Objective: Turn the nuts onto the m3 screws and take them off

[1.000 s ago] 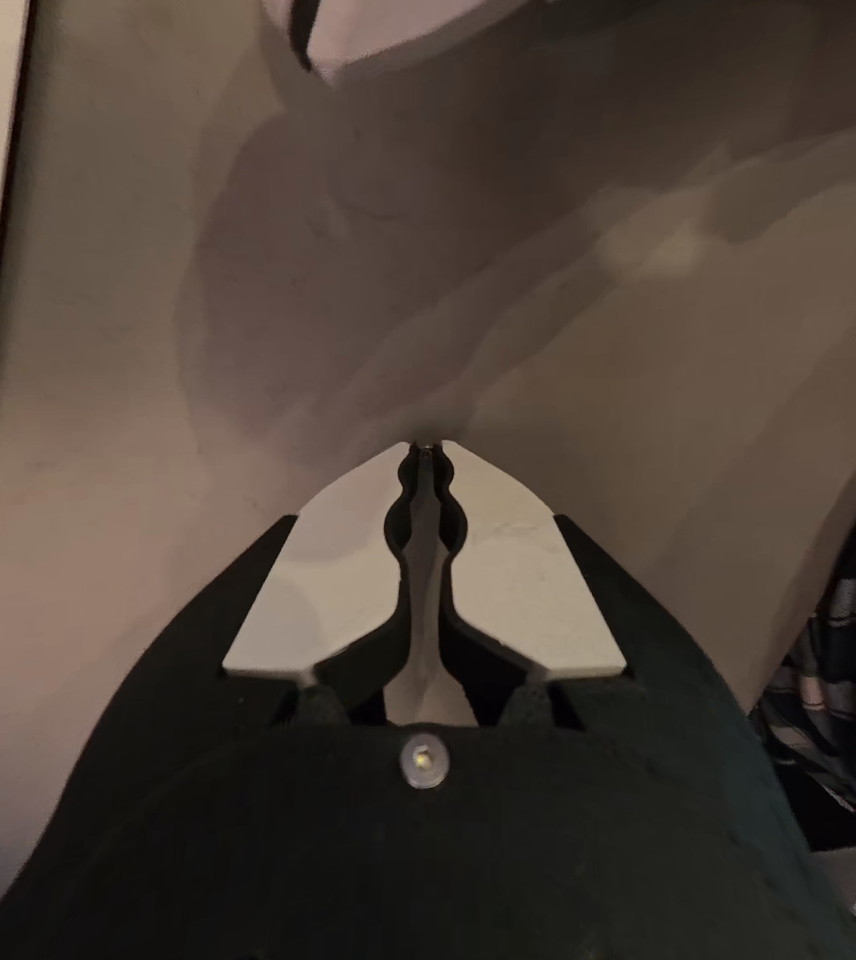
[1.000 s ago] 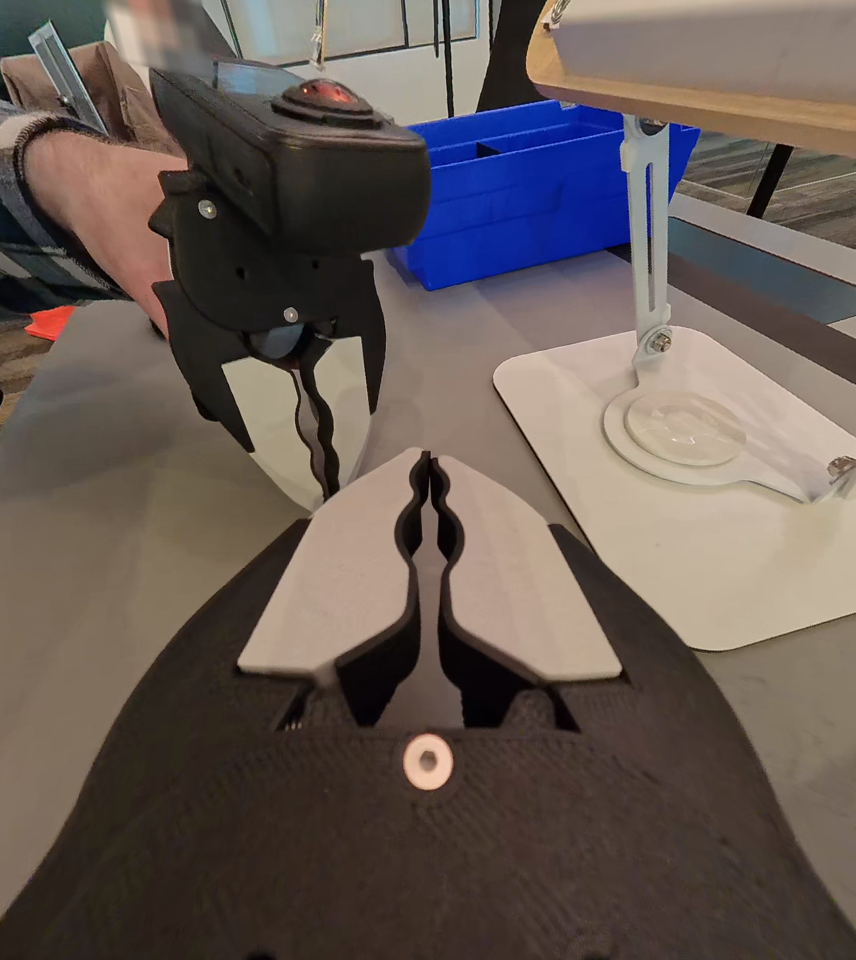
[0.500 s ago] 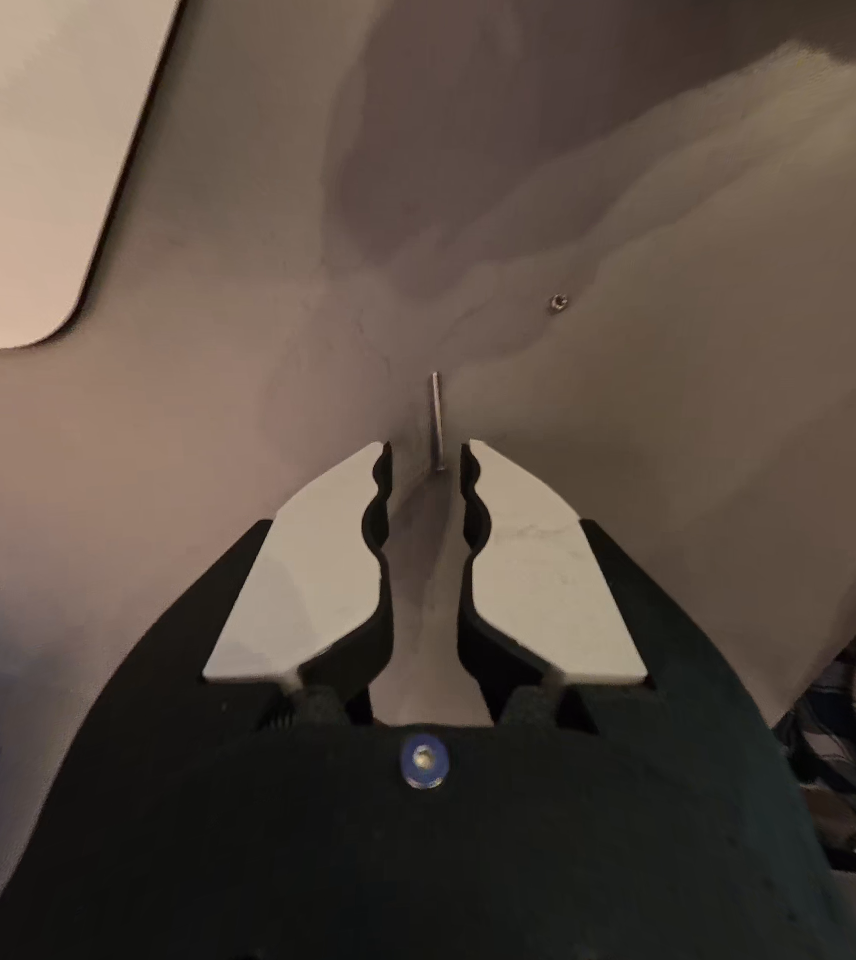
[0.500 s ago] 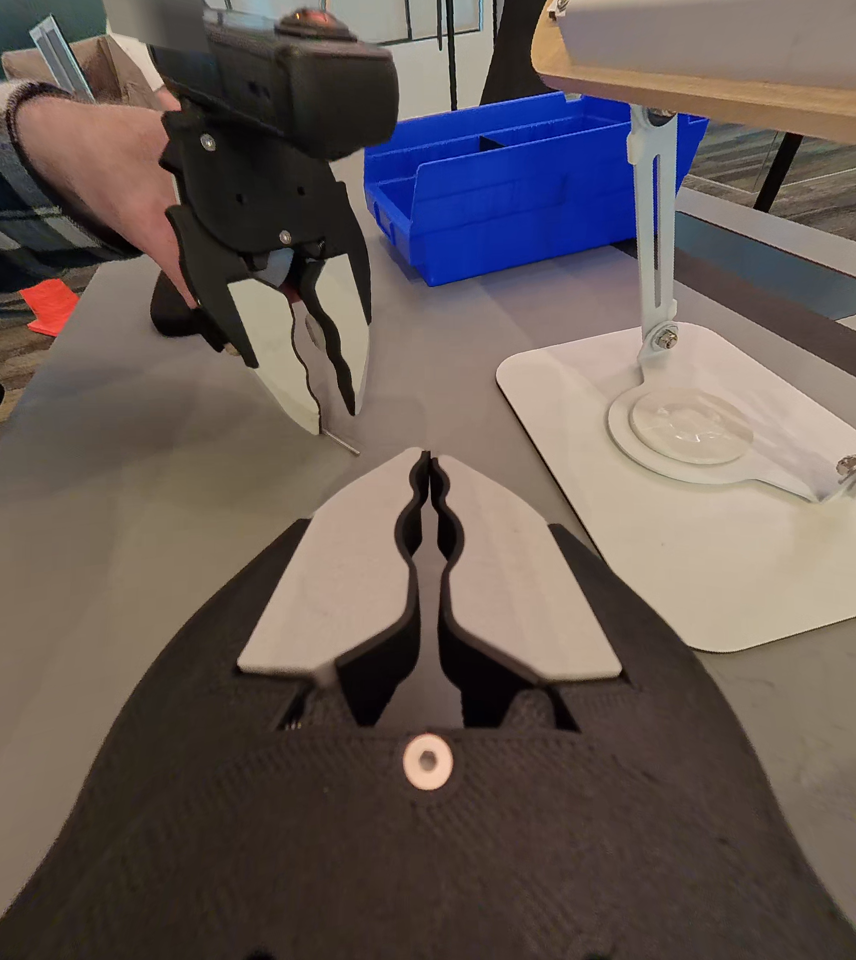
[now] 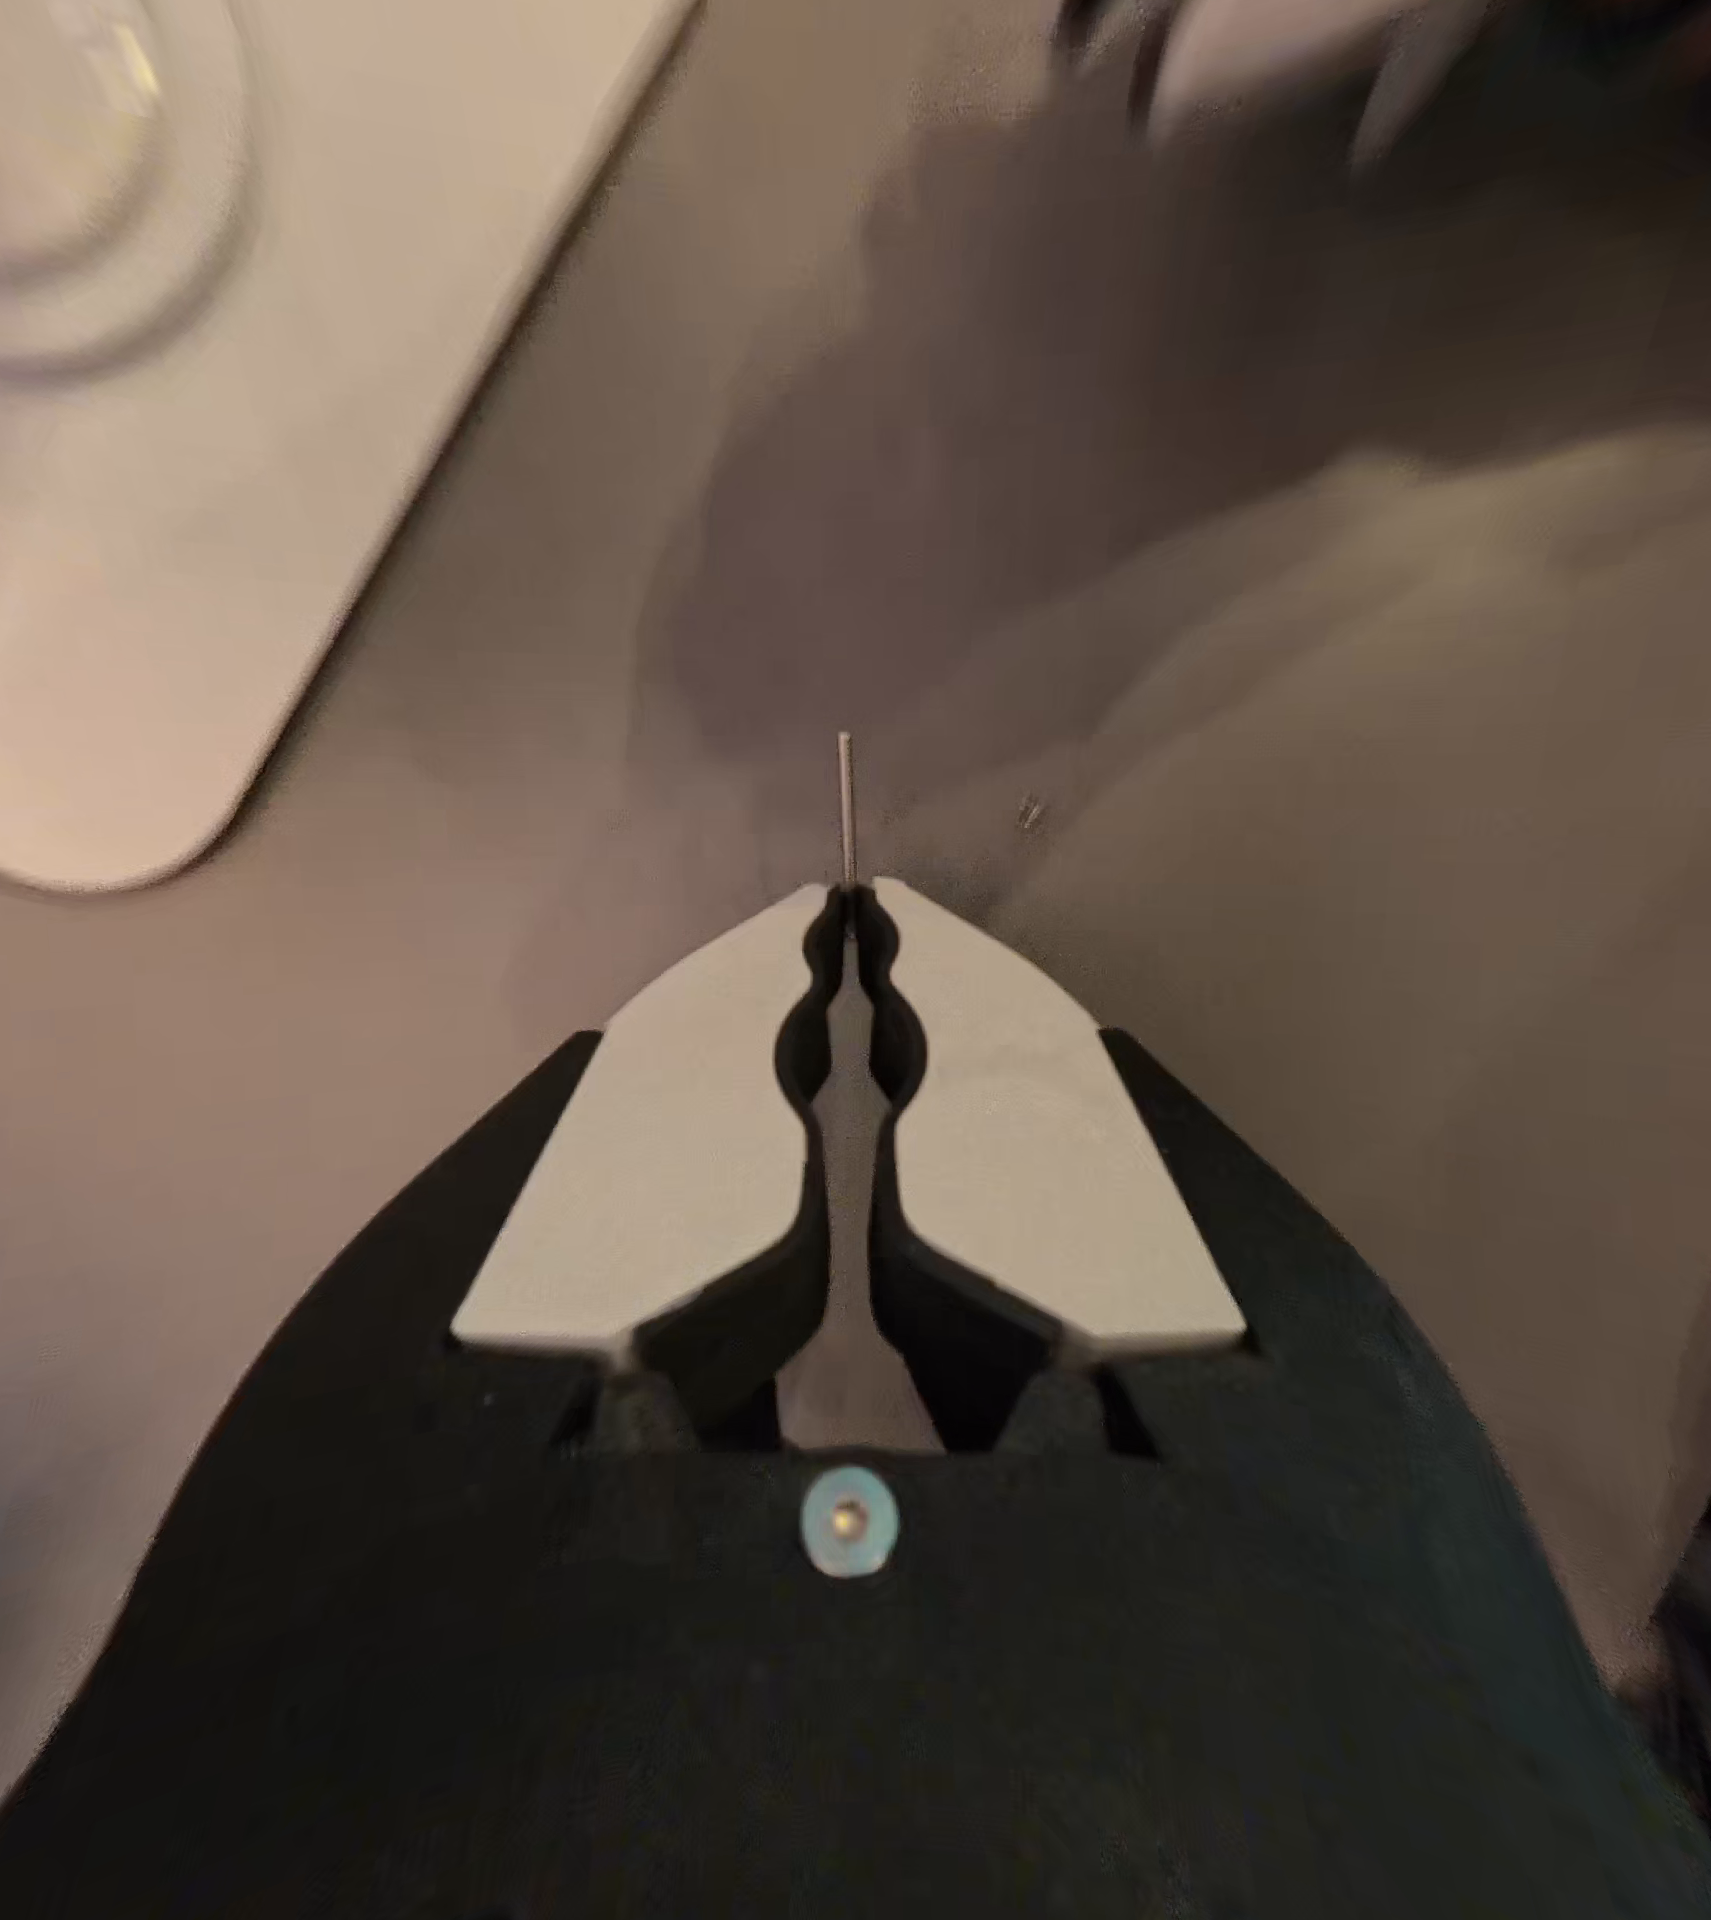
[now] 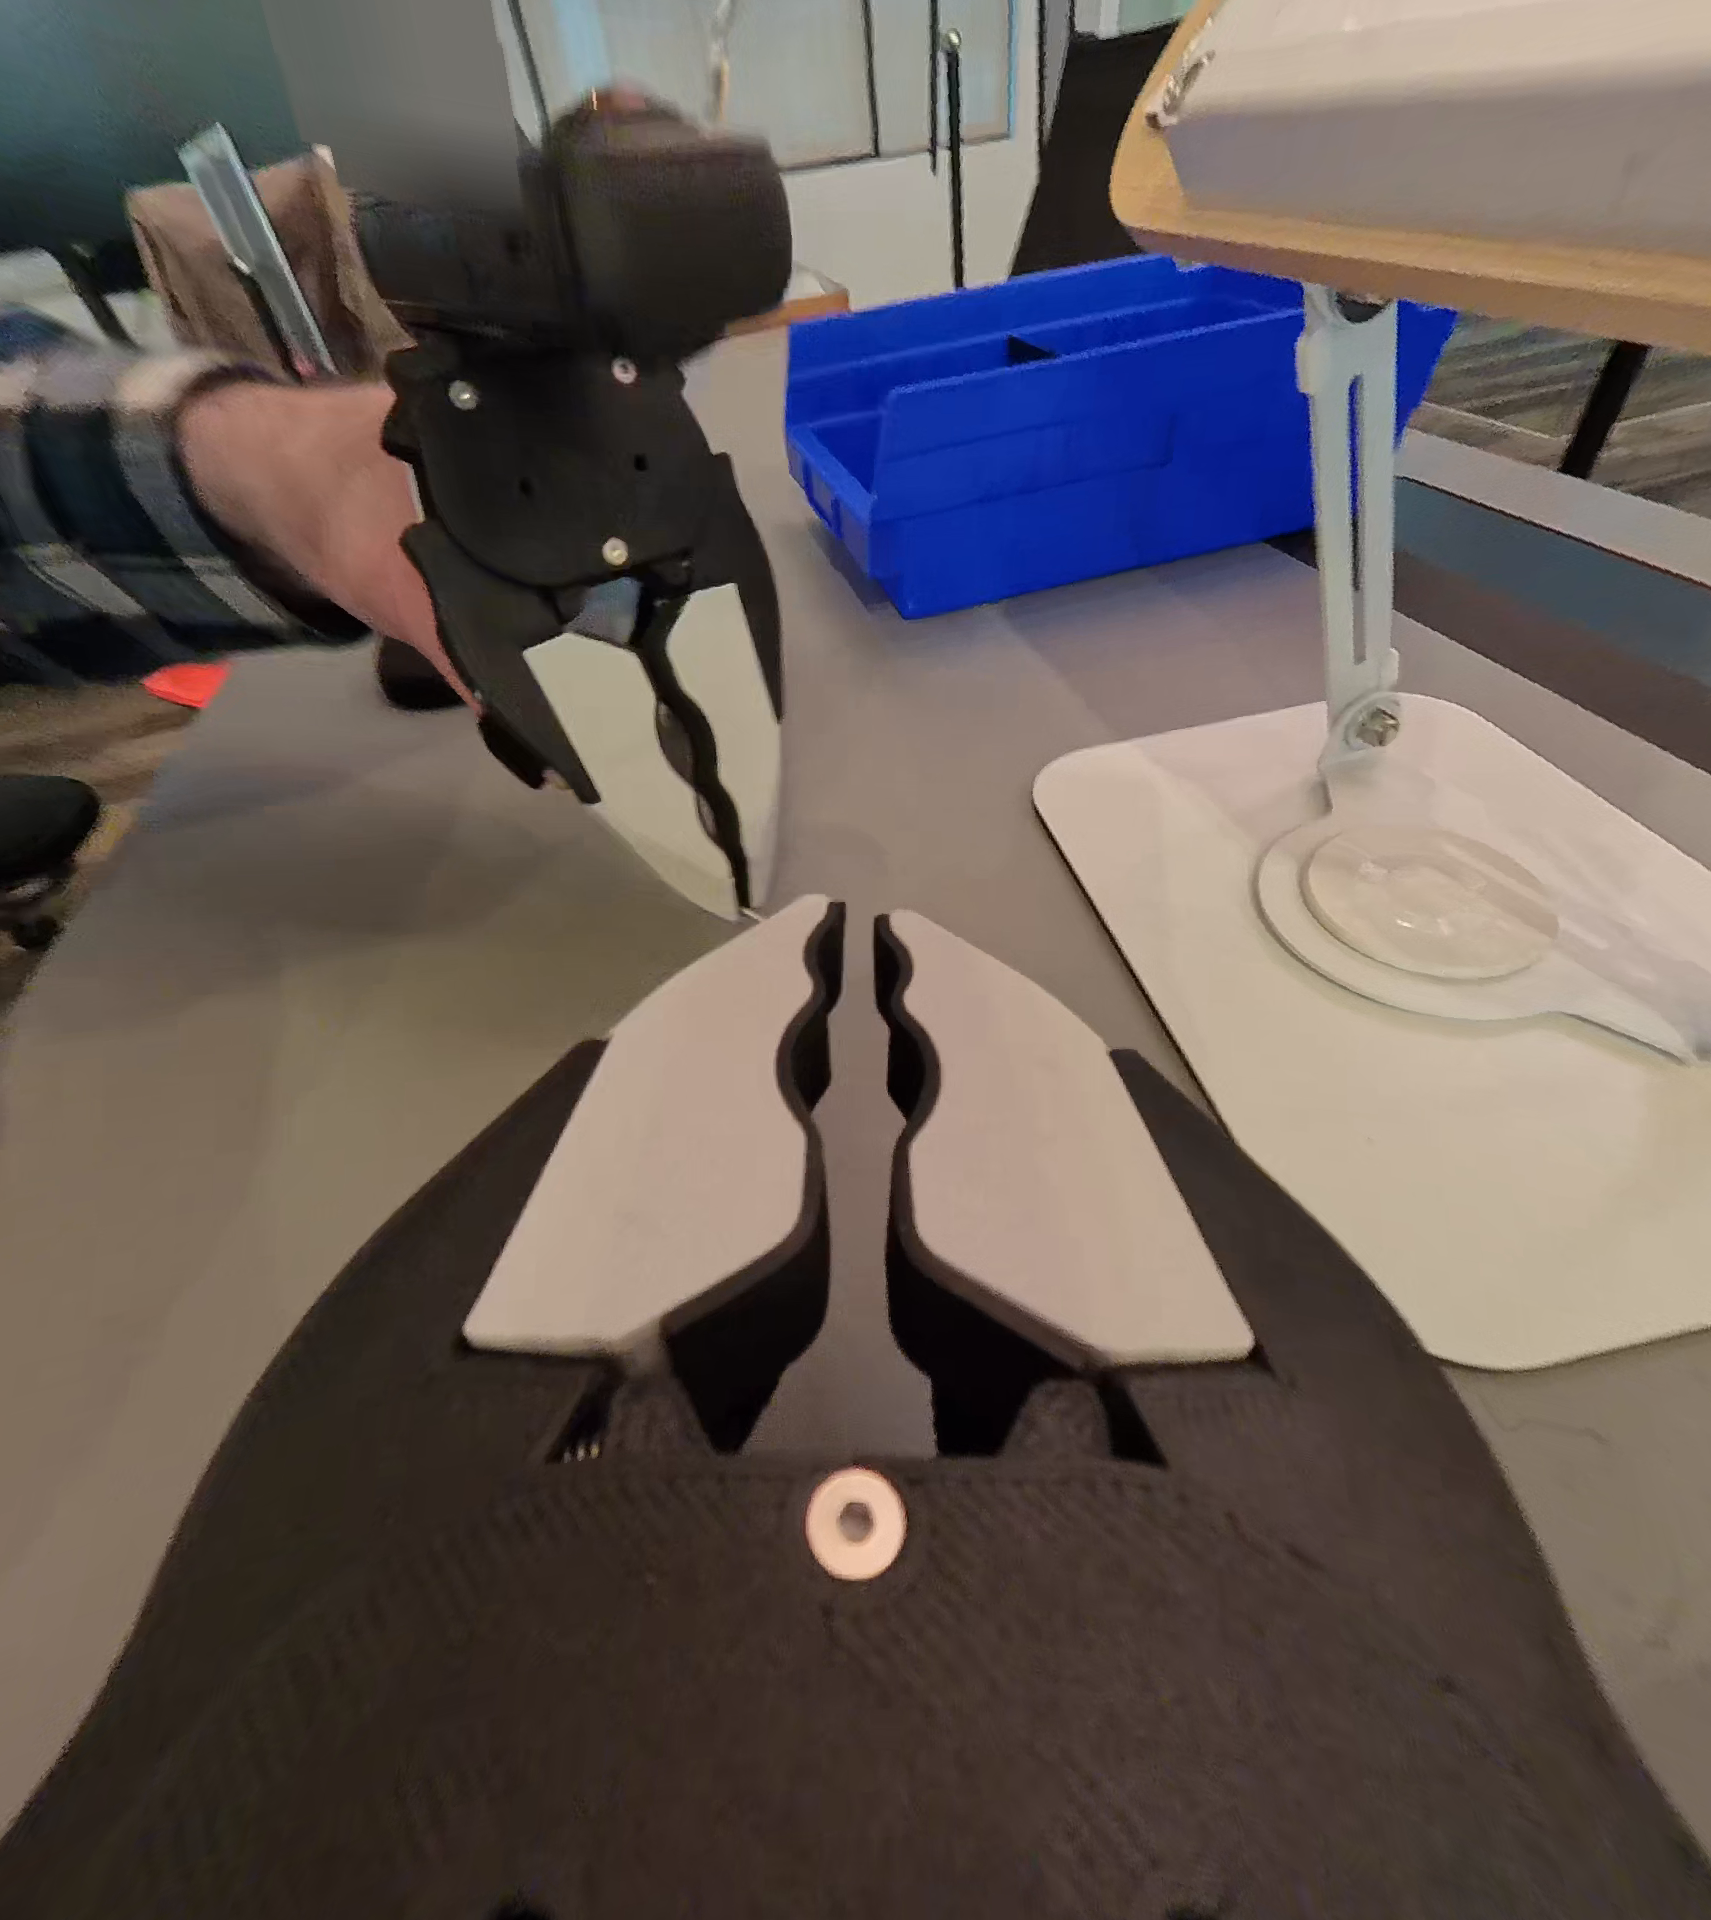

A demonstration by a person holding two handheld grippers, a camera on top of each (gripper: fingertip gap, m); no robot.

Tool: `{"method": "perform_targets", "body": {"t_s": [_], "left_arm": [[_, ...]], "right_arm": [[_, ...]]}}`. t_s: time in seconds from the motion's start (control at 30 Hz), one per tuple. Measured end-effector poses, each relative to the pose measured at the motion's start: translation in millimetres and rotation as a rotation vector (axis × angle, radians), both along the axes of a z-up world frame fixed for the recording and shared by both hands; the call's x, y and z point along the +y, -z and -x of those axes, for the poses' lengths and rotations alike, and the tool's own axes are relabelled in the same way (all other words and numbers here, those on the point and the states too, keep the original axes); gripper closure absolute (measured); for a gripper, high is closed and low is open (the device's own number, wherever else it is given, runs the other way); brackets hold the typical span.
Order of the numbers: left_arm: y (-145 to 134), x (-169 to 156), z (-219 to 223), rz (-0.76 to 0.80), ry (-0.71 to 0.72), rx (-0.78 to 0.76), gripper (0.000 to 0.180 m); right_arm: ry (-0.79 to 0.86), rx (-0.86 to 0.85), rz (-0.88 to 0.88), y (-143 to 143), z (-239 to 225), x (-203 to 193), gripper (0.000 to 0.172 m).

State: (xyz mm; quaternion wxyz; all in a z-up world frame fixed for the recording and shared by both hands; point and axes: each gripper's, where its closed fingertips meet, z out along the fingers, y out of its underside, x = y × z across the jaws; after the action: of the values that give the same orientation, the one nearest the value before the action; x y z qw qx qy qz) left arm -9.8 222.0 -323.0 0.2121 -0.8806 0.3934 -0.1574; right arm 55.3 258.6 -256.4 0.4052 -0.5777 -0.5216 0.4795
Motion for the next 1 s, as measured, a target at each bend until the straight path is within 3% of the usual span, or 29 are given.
{"method": "perform_targets", "body": {"t_s": [0.03, 0.1, 0.23, 0.43, 0.47, 0.5, 0.83, 0.87, 0.93, 1.0], "left_arm": [[-11.7, 4.3, -9.5, -0.027, -0.017, -0.1, 0.179], [-34.1, 10.8, -28.8, -0.107, -0.02, -0.276, 0.179], [-60.2, 16.9, -54.1, -0.213, -0.027, -0.481, 0.179], [-63.2, 16.5, -77.5, -0.227, 0.004, -0.536, 0.179], [-63.7, 17.2, -79.1, -0.243, 0.006, -0.541, 0.179], [-63.9, 16.5, -81.0, -0.236, 0.011, -0.553, 0.179], [-69.7, 16.7, -83.7, -0.218, 0.003, -0.652, 0.178], [-69.8, 16.6, -83.4, -0.215, 0.008, -0.655, 0.175], [-67.3, 18.1, -81.1, -0.214, 0.008, -0.631, 0.147], [-69.0, 16.7, -81.5, -0.209, 0.025, -0.638, 0.143]], "right_arm": [[-0.021, 0.021, 0.042, -1.7, 1.4, -2.7, 0.161], [-0.049, 0.074, 0.103, -8.2, 2.8, -6.5, 0.153], [-0.067, 0.162, 0.216, -18.6, 0.5, -5.6, 0.148], [-0.117, 0.196, 0.264, -23.4, -0.4, -11.6, 0.155], [-0.122, 0.2, 0.264, -24.5, -1.1, -12.4, 0.167], [-0.117, 0.196, 0.259, -24.7, -1.6, -11.8, 0.169], [-0.109, 0.182, 0.211, -28.9, -3.8, -12.2, 0.17], [-0.105, 0.18, 0.203, -29.3, -4.0, -12.0, 0.17], [-0.093, 0.172, 0.192, -28.7, -4.5, -10.0, 0.17], [-0.097, 0.163, 0.186, -28.5, -4.7, -10.1, 0.17]]}}
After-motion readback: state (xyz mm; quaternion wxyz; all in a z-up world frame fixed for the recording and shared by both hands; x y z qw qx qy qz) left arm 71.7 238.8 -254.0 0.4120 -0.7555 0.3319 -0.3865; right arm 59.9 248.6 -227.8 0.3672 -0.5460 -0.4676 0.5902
